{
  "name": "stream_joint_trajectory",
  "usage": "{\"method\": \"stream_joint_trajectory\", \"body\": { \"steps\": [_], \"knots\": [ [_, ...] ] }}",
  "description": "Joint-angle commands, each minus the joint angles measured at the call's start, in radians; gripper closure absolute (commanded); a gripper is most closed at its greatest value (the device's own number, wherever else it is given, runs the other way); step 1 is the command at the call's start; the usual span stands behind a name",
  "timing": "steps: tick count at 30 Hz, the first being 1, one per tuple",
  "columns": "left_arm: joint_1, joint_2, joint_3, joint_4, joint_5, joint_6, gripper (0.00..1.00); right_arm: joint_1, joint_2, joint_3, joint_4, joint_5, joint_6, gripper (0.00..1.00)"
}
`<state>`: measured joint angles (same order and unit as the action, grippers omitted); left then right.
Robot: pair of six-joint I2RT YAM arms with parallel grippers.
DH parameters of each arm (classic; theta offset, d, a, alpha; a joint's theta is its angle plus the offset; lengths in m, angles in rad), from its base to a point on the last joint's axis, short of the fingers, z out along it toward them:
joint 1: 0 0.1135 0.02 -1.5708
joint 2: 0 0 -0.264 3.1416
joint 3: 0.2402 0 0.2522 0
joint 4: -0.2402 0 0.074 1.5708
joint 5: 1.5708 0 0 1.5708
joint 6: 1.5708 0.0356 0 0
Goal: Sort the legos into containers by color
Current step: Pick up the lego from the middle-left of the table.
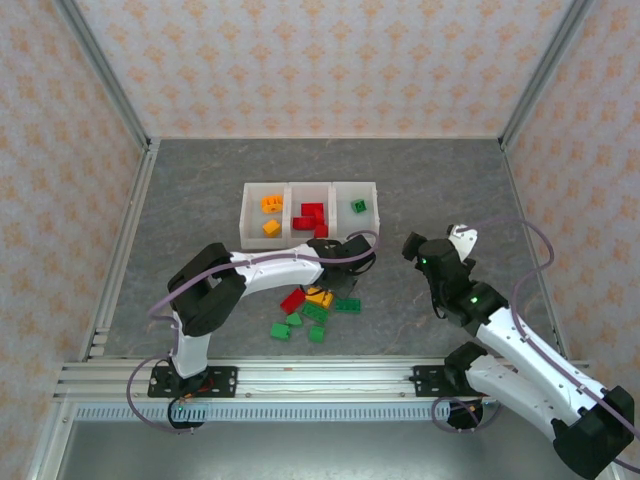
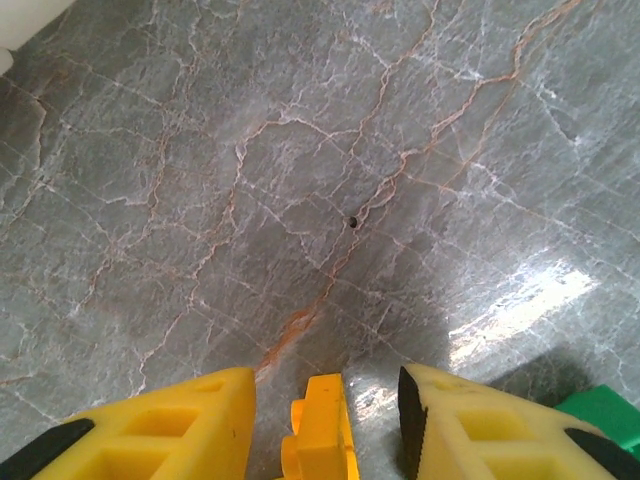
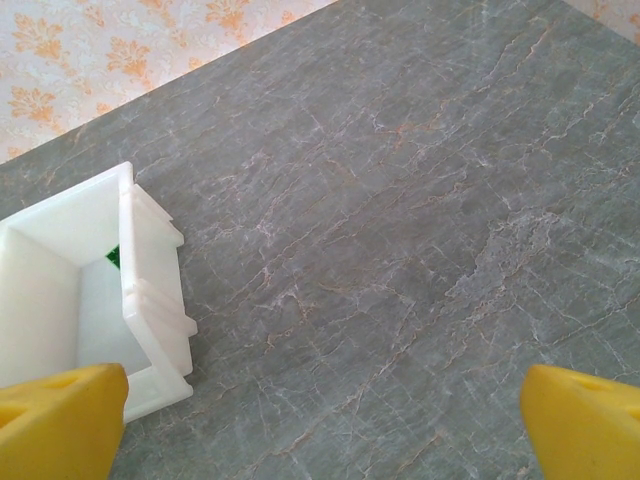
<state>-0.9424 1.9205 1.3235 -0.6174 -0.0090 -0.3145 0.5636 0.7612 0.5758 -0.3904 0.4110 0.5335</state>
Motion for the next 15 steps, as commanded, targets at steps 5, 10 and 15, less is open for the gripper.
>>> {"method": "stream_joint_trajectory", "body": {
  "steps": [5, 10, 15],
  "knots": [
    [0.001, 0.036, -0.008, -0.051, -0.025, -0.014, 0.60, -0.004, -0.011, -0.004, -0.021, 0.018, -0.013, 0.00],
    [0.001, 0.026, -0.026, -0.045, -0.013, -0.021, 0.63, -0.004, -0.011, -0.005, -0.019, 0.018, -0.012, 0.00],
    [0.001, 0.025, -0.028, -0.041, -0.003, -0.026, 0.71, -0.004, -0.015, -0.004, -0.022, 0.020, -0.012, 0.00]
  ]
}}
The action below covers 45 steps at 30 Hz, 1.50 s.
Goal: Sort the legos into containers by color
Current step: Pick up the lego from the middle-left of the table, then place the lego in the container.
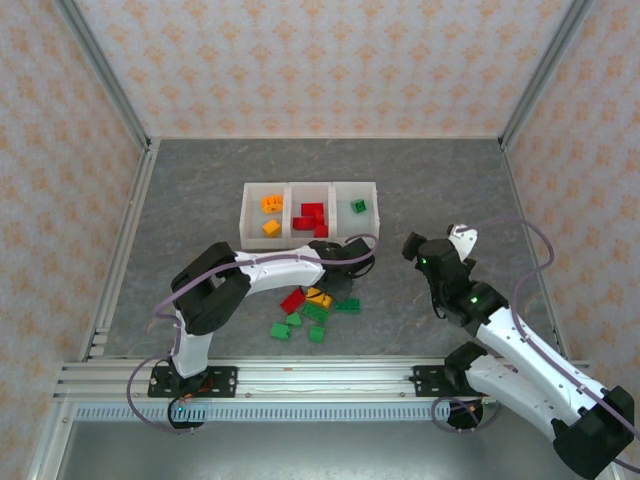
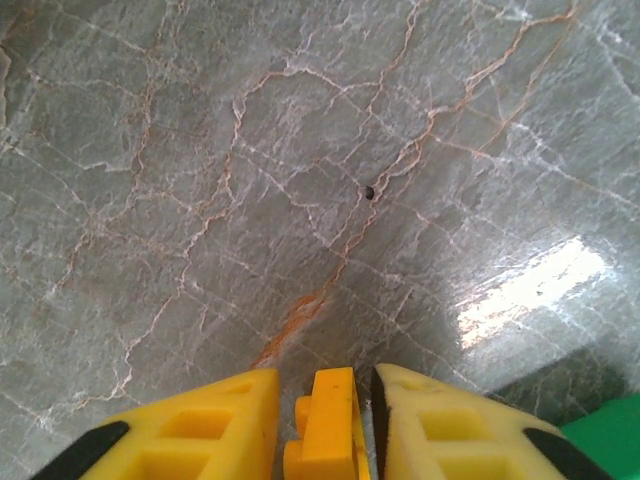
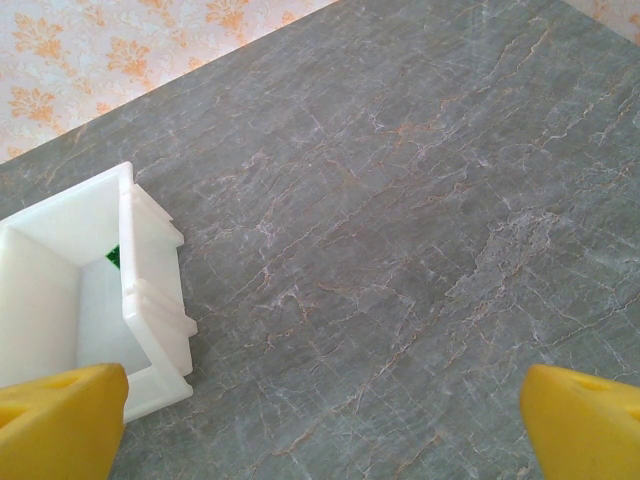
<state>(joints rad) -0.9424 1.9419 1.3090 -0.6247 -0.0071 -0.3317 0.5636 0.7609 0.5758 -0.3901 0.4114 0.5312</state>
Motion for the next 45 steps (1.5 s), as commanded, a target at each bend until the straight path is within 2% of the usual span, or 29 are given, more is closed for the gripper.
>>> {"method": "stream_joint_trajectory", "body": {
  "steps": [1, 6, 9, 15, 18, 29, 36, 45],
  "knots": [
    [0.001, 0.001, -0.013, -0.031, 0.001, -0.010, 0.73, -0.004, -0.015, -0.003, -0.024, 0.021, -0.010, 0.00],
    [0.002, -0.027, -0.005, 0.003, 0.027, -0.015, 0.83, -0.004, -0.023, -0.002, -0.031, 0.027, -0.013, 0.00],
    [0.005, -0.080, -0.006, 0.035, 0.037, -0.013, 0.92, -0.004, -0.029, -0.001, -0.036, 0.034, -0.018, 0.00],
    [0.070, -0.157, -0.029, 0.090, 0.031, -0.046, 0.99, -0.004, -0.040, 0.004, -0.041, 0.041, -0.029, 0.00],
    [0.117, -0.212, -0.042, 0.120, 0.017, -0.059, 1.00, -0.004, -0.040, 0.012, -0.048, 0.047, -0.032, 0.00],
    [0.357, -0.383, -0.015, 0.205, -0.256, -0.045, 1.00, -0.004, -0.027, 0.040, -0.048, 0.063, -0.048, 0.00],
    [0.515, -0.270, 0.049, 0.241, -0.239, 0.006, 1.00, -0.004, -0.018, 0.035, -0.054, 0.056, -0.030, 0.00],
    [0.596, -0.123, 0.090, 0.271, -0.234, -0.015, 1.00, -0.004, -0.012, 0.042, -0.062, 0.072, -0.048, 0.00]
  ]
}}
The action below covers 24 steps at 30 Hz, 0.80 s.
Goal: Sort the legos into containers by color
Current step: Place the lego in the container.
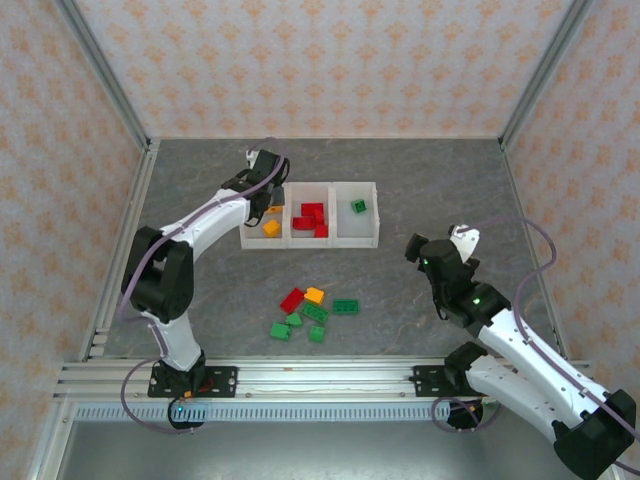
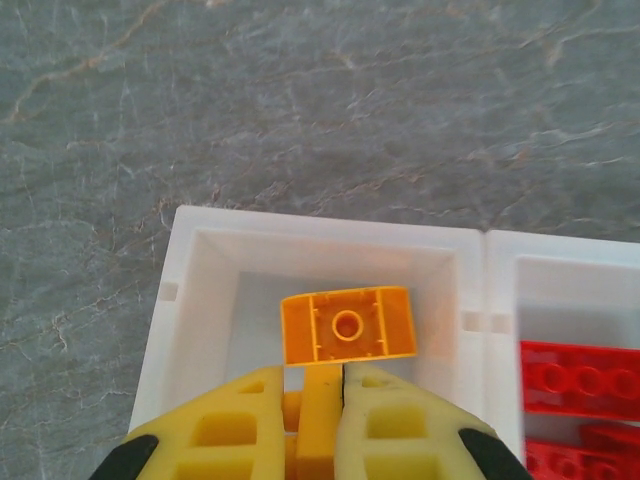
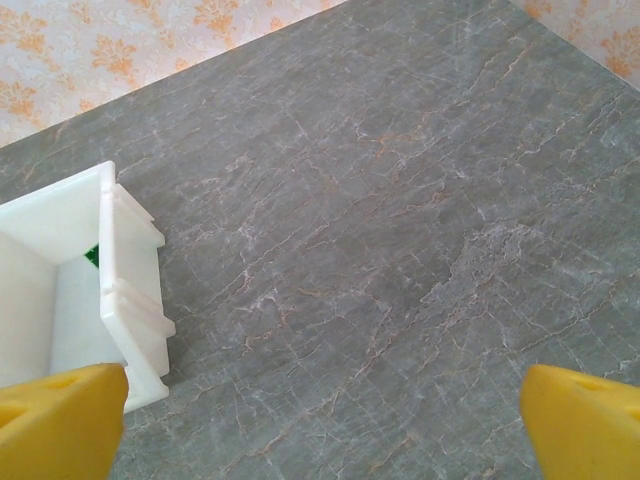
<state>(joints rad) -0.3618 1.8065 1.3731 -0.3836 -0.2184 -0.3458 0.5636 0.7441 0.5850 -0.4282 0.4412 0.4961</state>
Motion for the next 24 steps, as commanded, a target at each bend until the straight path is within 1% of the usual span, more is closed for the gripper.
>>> {"method": "stream_joint_trajectory", "body": {
  "steps": [1, 2, 4, 6, 7, 8, 11, 13, 15, 17, 19, 21, 22, 24],
  "knots": [
    [0.017, 0.021, 0.026, 0.034, -0.026, -0.001, 0.99, -0.004, 0.008, 0.035, -0.024, 0.042, -0.014, 0.00],
    [0.019, 0.026, 0.026, 0.035, -0.034, -0.002, 0.96, -0.004, 0.011, 0.036, -0.024, 0.042, -0.018, 0.00],
    [0.021, 0.038, 0.030, 0.034, -0.050, -0.002, 0.82, -0.004, 0.019, 0.038, -0.017, 0.032, -0.029, 0.00],
    [0.027, 0.048, 0.034, 0.028, -0.053, -0.011, 0.77, -0.004, 0.026, 0.036, -0.005, 0.022, -0.036, 0.00],
    [0.032, 0.049, 0.034, 0.029, -0.052, -0.013, 0.72, -0.004, 0.030, 0.036, -0.002, 0.021, -0.036, 0.00],
    [0.035, 0.050, 0.033, 0.029, -0.049, -0.014, 0.69, -0.004, 0.035, 0.037, 0.002, 0.017, -0.040, 0.00],
    [0.040, 0.038, 0.025, 0.029, -0.057, -0.023, 0.55, -0.004, 0.053, 0.049, 0.002, 0.006, -0.046, 0.00],
    [0.040, 0.011, 0.004, 0.039, -0.050, -0.033, 0.44, -0.004, 0.064, 0.052, 0.004, -0.006, -0.049, 0.00],
    [0.040, -0.032, -0.034, 0.062, -0.019, -0.042, 0.39, -0.004, 0.072, 0.049, 0.018, -0.030, -0.057, 0.00],
    [0.040, -0.086, -0.087, 0.091, 0.025, -0.046, 0.32, -0.003, 0.080, 0.052, 0.035, -0.084, -0.073, 0.00],
    [0.040, -0.139, -0.134, 0.099, 0.059, -0.055, 0.20, -0.004, 0.099, 0.066, 0.042, -0.156, -0.091, 0.00],
    [0.039, -0.187, -0.178, 0.099, 0.089, -0.067, 0.06, -0.004, 0.128, 0.088, 0.034, -0.200, -0.100, 0.00],
    [0.039, -0.216, -0.208, 0.103, 0.105, -0.073, 0.02, -0.004, 0.148, 0.101, 0.029, -0.223, -0.104, 0.00],
    [0.038, -0.282, -0.287, 0.149, 0.151, -0.085, 0.02, -0.004, 0.186, 0.128, 0.016, -0.264, -0.108, 0.00]
  ]
}}
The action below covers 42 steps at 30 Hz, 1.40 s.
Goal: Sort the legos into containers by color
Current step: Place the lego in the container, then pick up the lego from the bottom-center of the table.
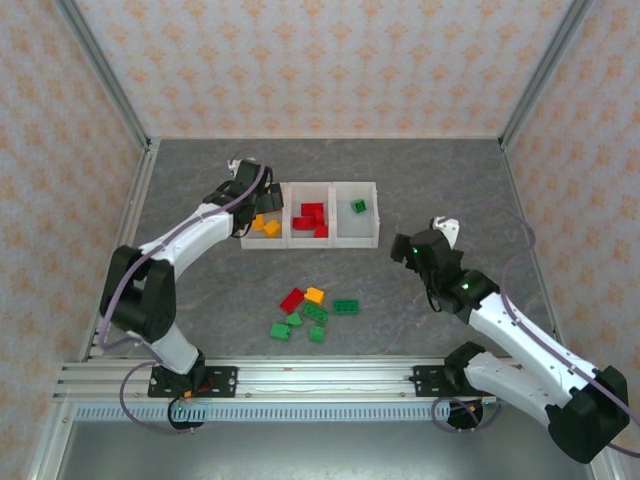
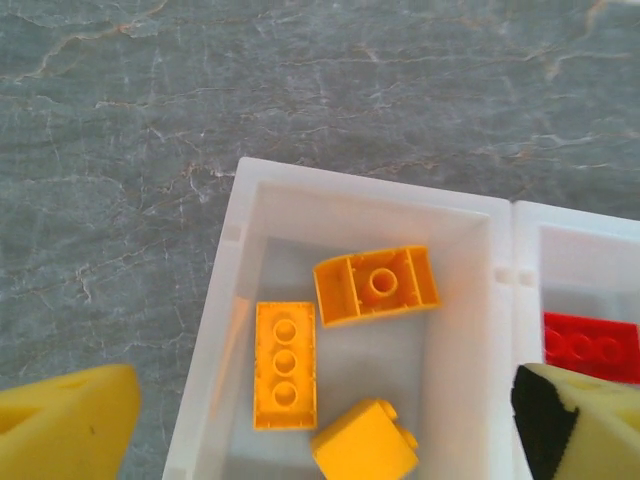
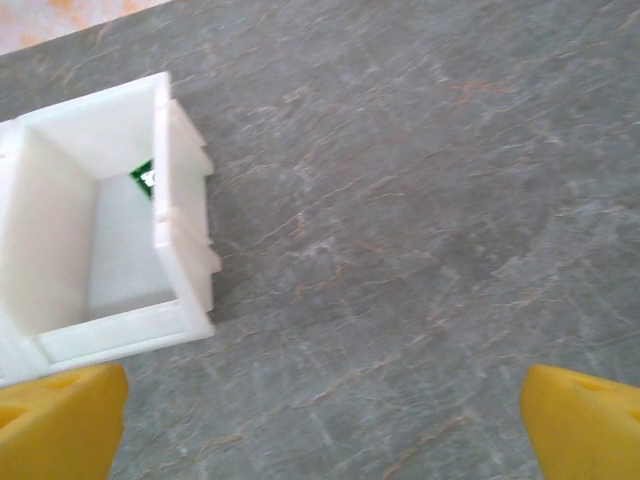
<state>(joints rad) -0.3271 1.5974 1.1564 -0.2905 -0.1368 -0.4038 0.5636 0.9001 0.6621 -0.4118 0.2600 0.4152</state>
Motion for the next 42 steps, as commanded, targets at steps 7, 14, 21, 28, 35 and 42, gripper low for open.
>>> {"method": "stream_joint_trajectory", "body": {
  "steps": [7, 14, 21, 28, 35, 42],
  "knots": [
    [0.003, -0.277, -0.333, 0.161, 0.185, -0.074, 0.01, -0.004, 0.092, 0.080, 0.034, -0.243, -0.006, 0.00],
    [-0.024, -0.387, -0.516, 0.165, 0.197, -0.137, 0.01, 0.042, 0.183, 0.044, 0.155, -0.504, -0.008, 0.00],
    [-0.024, -0.493, -0.600, 0.125, 0.174, -0.175, 0.01, 0.268, 0.374, 0.150, 0.086, -0.536, -0.196, 0.00],
    [-0.024, -0.697, -0.507, -0.074, 0.160, -0.176, 0.01, 0.394, 0.530, 0.226, 0.067, -0.410, -0.300, 0.08],
    [-0.024, -0.856, -0.434, -0.254, 0.136, -0.145, 0.01, 0.410, 0.651, 0.262, 0.082, -0.380, -0.375, 0.15],
    [-0.023, -0.844, -0.433, -0.260, 0.137, -0.100, 0.01, 0.415, 0.752, 0.311, 0.089, -0.445, -0.385, 0.20]
  ]
}}
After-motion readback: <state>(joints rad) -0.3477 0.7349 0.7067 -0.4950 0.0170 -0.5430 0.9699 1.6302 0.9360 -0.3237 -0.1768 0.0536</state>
